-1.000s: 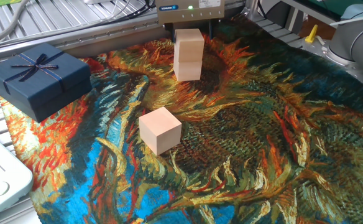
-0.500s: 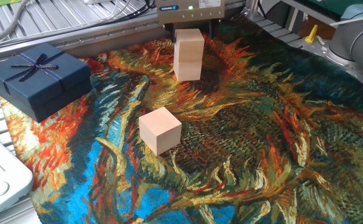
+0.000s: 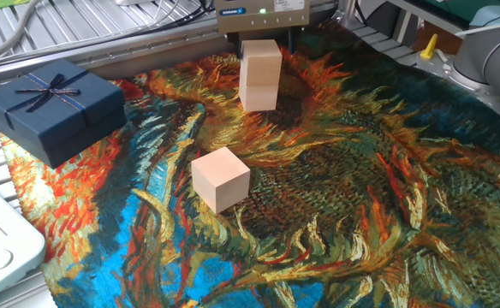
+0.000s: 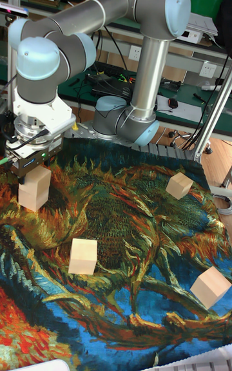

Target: Stack the blocks in a vertical line of five

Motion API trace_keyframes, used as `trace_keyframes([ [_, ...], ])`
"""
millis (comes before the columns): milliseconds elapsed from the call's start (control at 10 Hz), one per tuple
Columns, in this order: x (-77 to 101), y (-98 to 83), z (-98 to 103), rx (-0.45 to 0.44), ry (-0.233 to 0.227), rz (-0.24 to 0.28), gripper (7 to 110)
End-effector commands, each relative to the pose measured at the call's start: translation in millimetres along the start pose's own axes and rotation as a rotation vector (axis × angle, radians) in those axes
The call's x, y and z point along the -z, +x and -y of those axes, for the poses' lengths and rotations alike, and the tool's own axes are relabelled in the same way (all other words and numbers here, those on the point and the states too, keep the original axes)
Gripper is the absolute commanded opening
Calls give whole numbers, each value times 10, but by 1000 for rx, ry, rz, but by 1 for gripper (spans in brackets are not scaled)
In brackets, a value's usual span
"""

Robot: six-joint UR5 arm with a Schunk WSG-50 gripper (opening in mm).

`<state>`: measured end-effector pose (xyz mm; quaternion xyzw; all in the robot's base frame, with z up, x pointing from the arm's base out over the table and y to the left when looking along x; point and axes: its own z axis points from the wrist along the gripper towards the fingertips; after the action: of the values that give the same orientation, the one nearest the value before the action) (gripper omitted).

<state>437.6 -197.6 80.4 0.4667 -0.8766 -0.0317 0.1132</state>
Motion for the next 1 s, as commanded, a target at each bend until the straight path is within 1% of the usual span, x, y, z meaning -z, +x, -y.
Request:
trace_keyframes([
  [0, 36, -5, 49, 2, 25, -10, 88],
  [200, 65, -7, 55, -6, 35, -24, 88],
  [500, 97, -50, 77, -14, 53, -25, 88],
  [800, 205, -5, 122, -50, 109, -66, 88],
  [900, 240, -23, 113, -68, 120, -62, 88],
])
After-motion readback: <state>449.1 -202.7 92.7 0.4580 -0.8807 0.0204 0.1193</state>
